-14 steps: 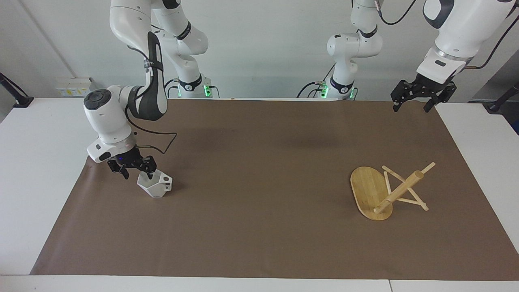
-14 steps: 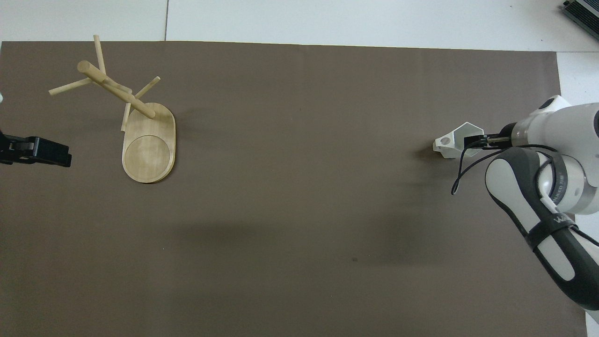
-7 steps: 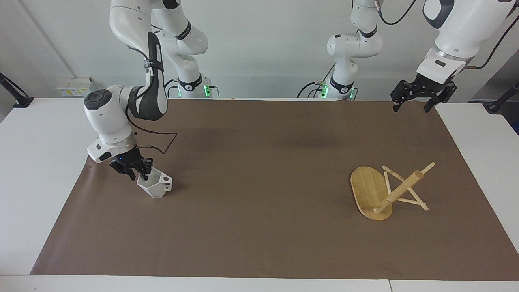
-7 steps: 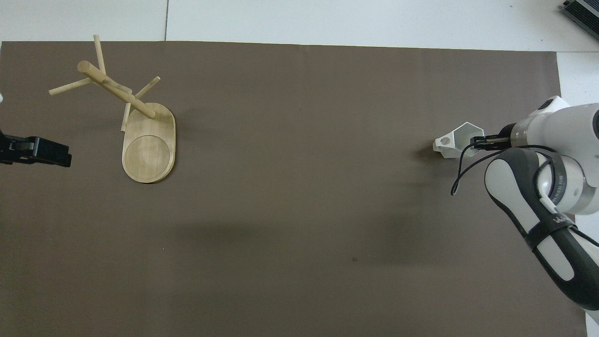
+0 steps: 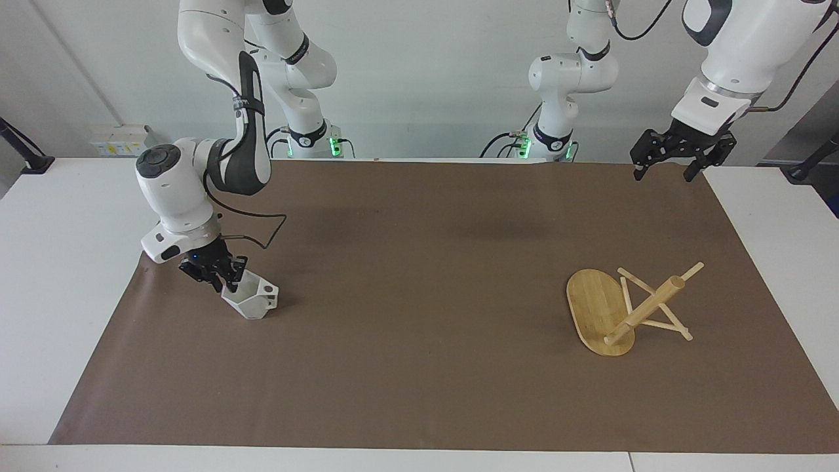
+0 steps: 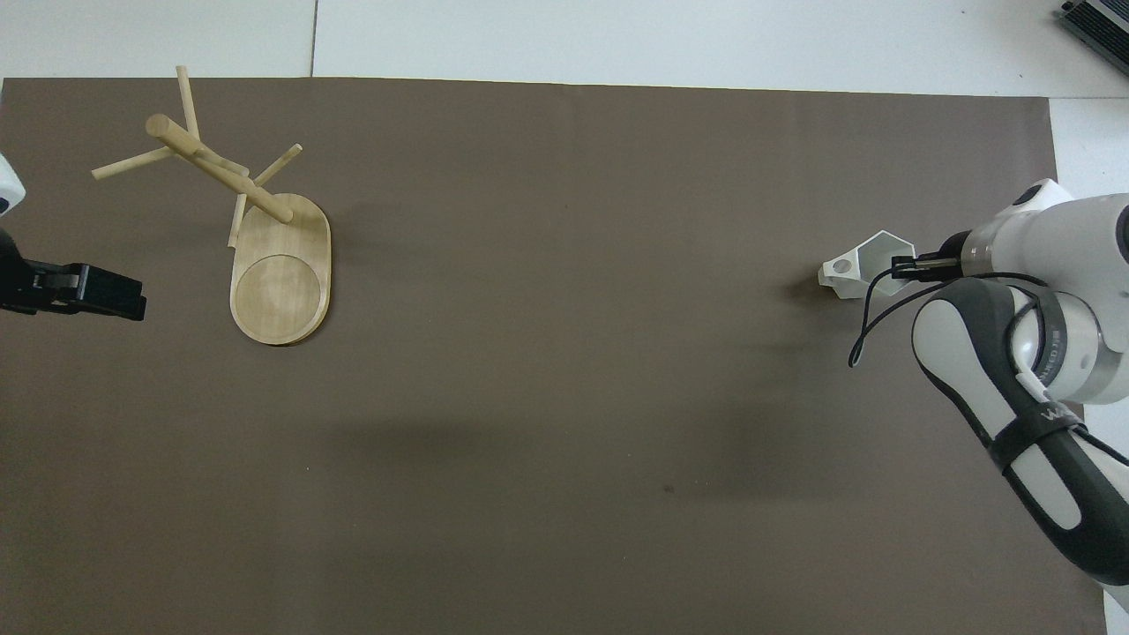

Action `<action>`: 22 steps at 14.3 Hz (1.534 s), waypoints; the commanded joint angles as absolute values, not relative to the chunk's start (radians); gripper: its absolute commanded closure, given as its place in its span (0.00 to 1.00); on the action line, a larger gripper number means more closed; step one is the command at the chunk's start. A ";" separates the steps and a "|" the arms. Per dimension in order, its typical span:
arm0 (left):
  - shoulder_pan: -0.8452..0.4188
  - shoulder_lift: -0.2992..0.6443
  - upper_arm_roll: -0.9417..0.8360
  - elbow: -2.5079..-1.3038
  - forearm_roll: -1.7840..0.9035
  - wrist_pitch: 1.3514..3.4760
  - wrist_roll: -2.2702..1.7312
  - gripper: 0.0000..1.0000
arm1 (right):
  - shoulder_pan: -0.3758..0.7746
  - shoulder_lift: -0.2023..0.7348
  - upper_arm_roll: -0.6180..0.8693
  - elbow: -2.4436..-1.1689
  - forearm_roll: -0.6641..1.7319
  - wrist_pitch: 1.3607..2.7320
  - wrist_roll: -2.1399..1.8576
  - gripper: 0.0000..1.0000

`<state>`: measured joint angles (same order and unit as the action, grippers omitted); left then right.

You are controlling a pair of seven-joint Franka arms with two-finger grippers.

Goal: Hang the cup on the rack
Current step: 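Lift the cup with the right gripper while the left gripper approaches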

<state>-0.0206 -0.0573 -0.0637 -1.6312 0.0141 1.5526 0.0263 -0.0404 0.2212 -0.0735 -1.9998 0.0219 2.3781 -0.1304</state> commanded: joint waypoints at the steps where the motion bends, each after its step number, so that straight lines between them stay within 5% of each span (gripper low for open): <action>1: -0.029 -0.094 -0.058 -1.669 0.008 1.543 0.006 0.00 | -0.044 0.215 -0.066 -1.999 0.005 2.398 -0.138 0.93; 10: -0.028 -0.109 -0.063 -1.700 0.005 1.526 -0.147 0.00 | -0.043 0.212 -0.052 -1.968 0.015 2.364 -0.138 1.00; 15: -0.028 -0.135 -0.063 -1.735 -0.106 1.425 -0.548 0.00 | -0.044 0.198 0.006 -1.842 0.021 2.108 -0.140 1.00; 22: -0.011 -0.208 -0.055 -1.865 -0.378 1.419 -1.047 0.00 | -0.044 0.020 0.192 -1.826 0.385 1.968 -0.138 1.00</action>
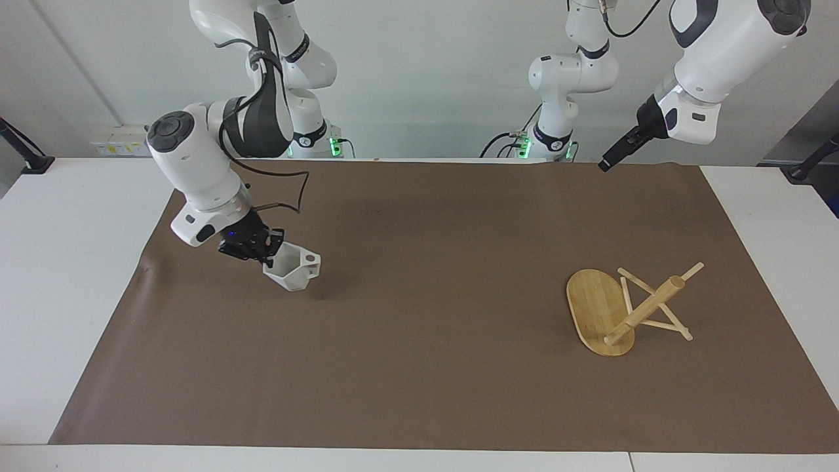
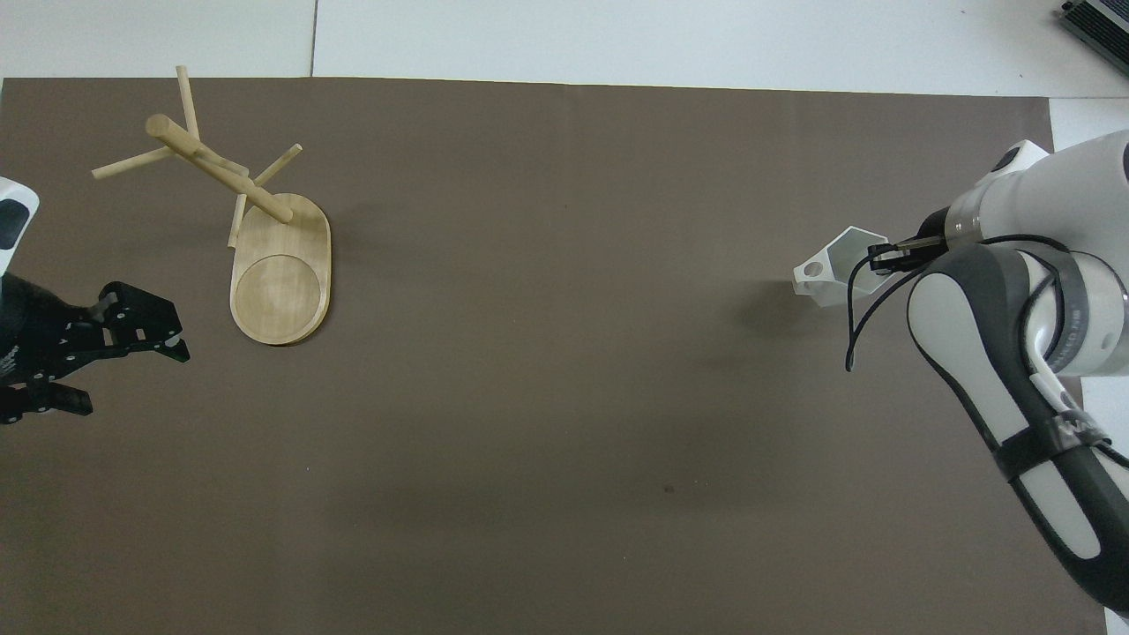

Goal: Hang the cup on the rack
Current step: 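Lift the cup with the right gripper while the left gripper approaches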

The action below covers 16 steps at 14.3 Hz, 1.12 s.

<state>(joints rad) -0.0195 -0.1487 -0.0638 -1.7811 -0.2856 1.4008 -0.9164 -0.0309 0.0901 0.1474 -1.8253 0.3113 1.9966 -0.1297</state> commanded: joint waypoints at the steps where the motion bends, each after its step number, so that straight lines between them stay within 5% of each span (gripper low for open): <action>1: 0.007 -0.222 -0.054 -1.891 -0.435 1.443 -1.115 0.00 | -0.044 0.006 0.210 -1.812 0.394 1.961 -0.140 1.00; 6: 0.048 -0.291 -0.054 -2.068 -0.740 1.623 -1.313 0.00 | -0.043 -0.021 0.299 -1.790 0.583 1.977 -0.103 1.00; 11: 0.074 -0.279 -0.054 -2.124 -0.977 1.713 -1.322 0.00 | -0.043 -0.017 0.484 -1.801 0.640 2.160 0.263 1.00; 16: 0.049 -0.267 -0.063 -2.190 -1.153 1.856 -1.321 0.00 | -0.041 -0.006 0.581 -1.799 0.643 2.190 0.394 1.00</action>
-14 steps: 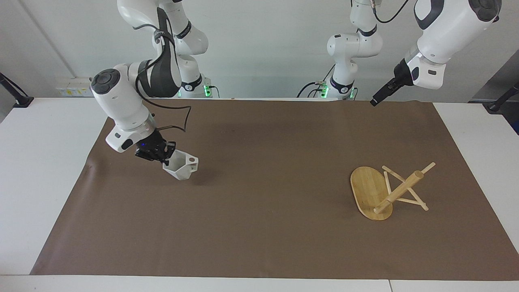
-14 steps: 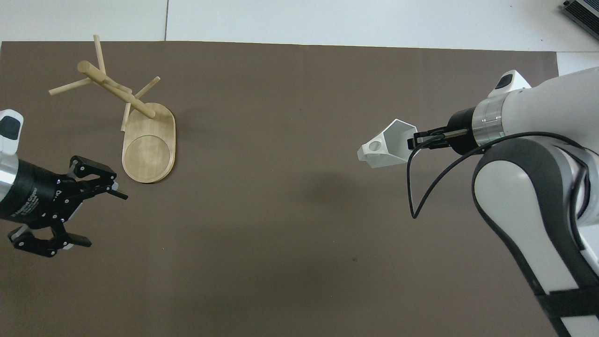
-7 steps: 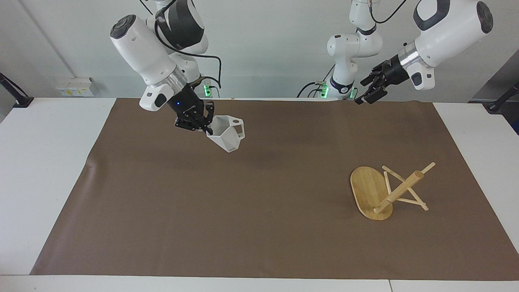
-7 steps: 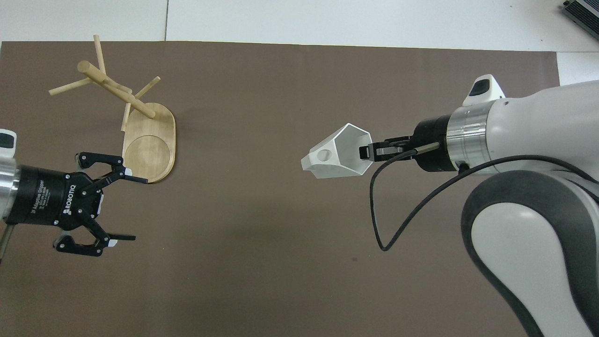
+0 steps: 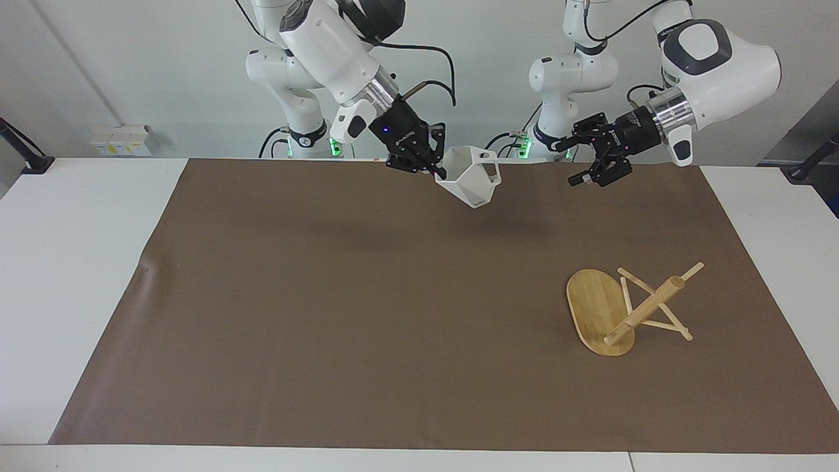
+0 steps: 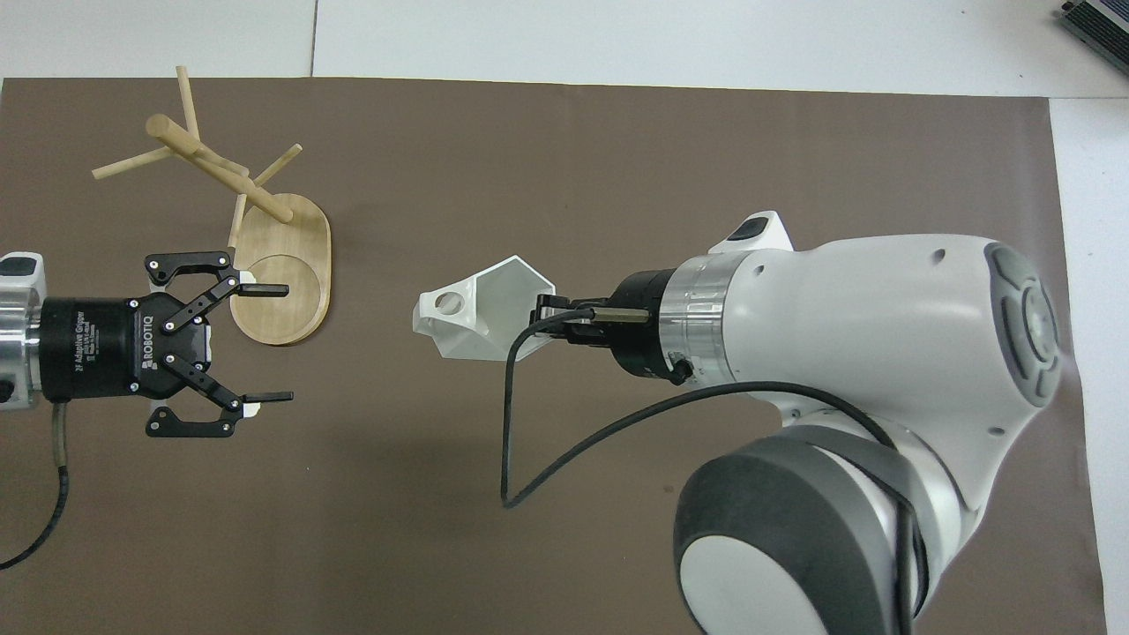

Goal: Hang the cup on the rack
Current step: 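Lift the cup with the right gripper while the left gripper approaches, then close the left gripper on the cup held by the right gripper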

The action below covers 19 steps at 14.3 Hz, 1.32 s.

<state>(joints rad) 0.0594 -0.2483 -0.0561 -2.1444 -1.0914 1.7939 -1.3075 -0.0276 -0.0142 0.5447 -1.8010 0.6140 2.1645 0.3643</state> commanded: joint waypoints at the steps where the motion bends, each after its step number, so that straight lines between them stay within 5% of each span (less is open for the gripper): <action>1: 0.004 -0.265 -0.063 -2.200 -1.158 1.873 -1.321 0.00 | -0.041 -0.002 0.600 -1.801 0.643 2.203 0.408 1.00; 7: -0.107 -0.241 -0.063 -2.240 -1.224 1.973 -1.322 0.00 | -0.038 0.014 0.656 -1.799 0.770 2.261 0.428 1.00; 19: -0.014 -0.242 -0.054 -2.204 -1.224 1.758 -1.335 0.00 | -0.040 0.014 0.667 -1.799 0.770 2.252 0.430 1.00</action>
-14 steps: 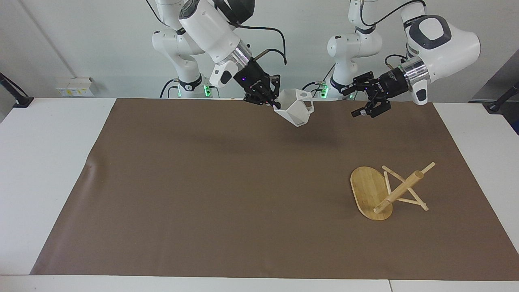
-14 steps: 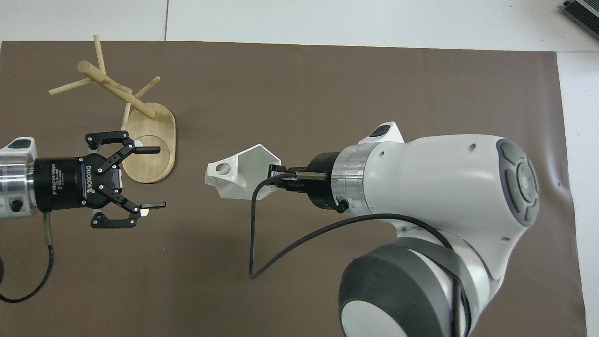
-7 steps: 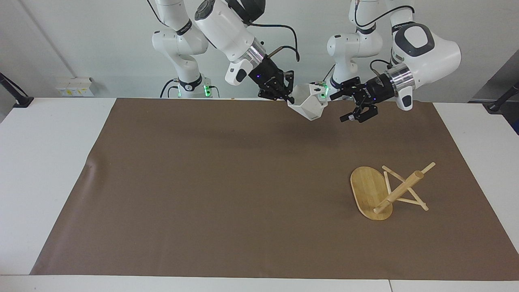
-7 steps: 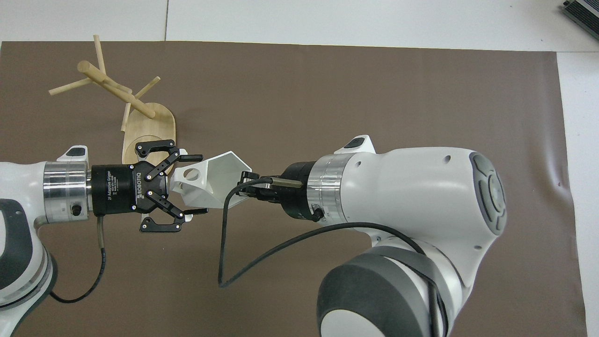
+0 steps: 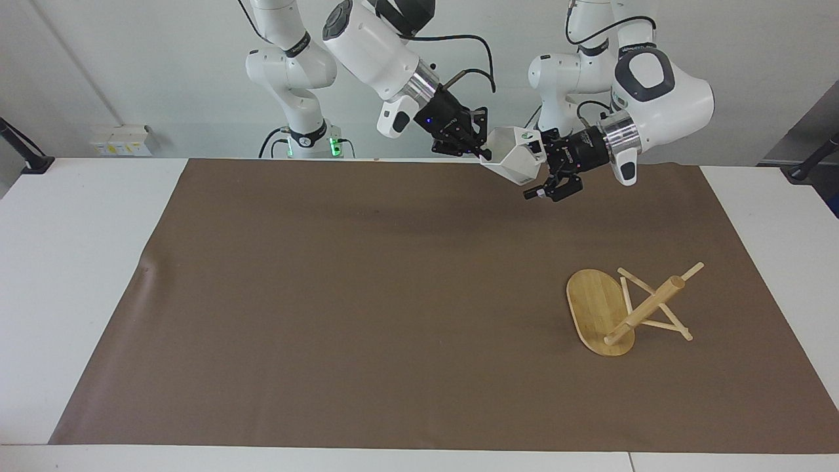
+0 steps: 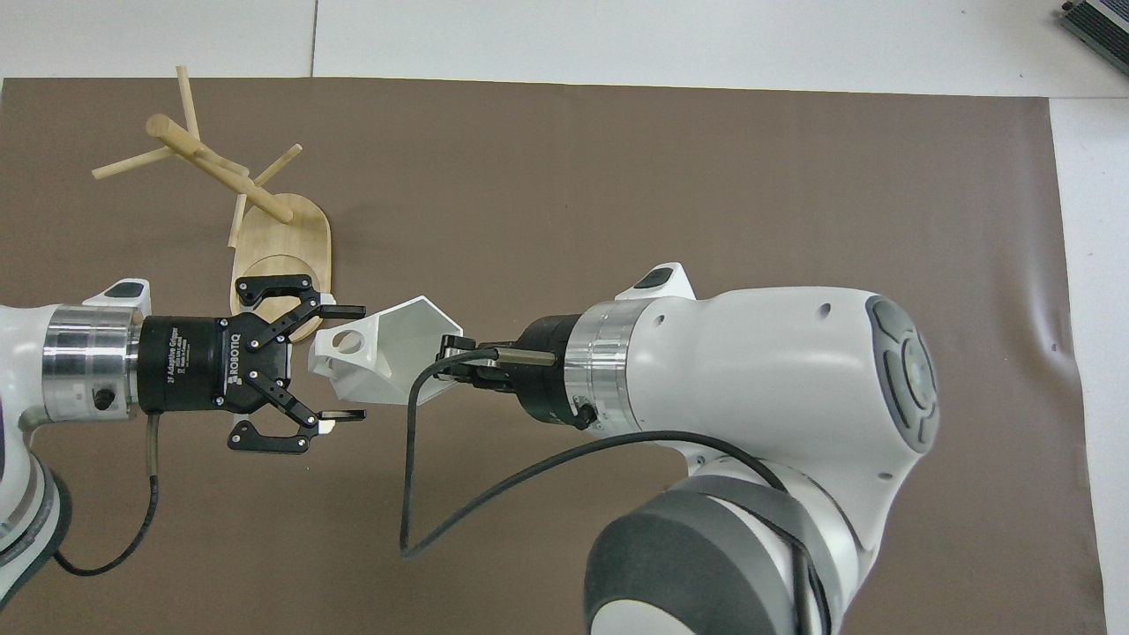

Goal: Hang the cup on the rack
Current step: 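Close the left gripper on the cup held by the right gripper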

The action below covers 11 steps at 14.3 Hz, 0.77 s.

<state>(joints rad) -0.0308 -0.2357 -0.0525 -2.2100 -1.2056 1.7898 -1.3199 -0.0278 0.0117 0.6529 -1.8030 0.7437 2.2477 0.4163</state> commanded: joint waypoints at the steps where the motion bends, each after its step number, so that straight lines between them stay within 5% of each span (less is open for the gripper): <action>1: -0.009 -0.244 -0.054 -2.204 -1.224 1.756 -1.335 0.00 | -0.040 0.014 0.667 -1.799 0.770 2.250 0.430 1.00; 8: -0.018 -0.244 -0.055 -2.198 -1.221 1.781 -1.328 0.04 | -0.040 0.015 0.667 -1.799 0.769 2.252 0.428 1.00; 10: -0.021 -0.242 -0.057 -2.200 -1.221 1.793 -1.328 0.27 | -0.040 0.015 0.667 -1.798 0.769 2.253 0.428 1.00; 11: -0.021 -0.242 -0.057 -2.200 -1.220 1.792 -1.325 0.49 | -0.040 0.015 0.667 -1.798 0.770 2.253 0.428 1.00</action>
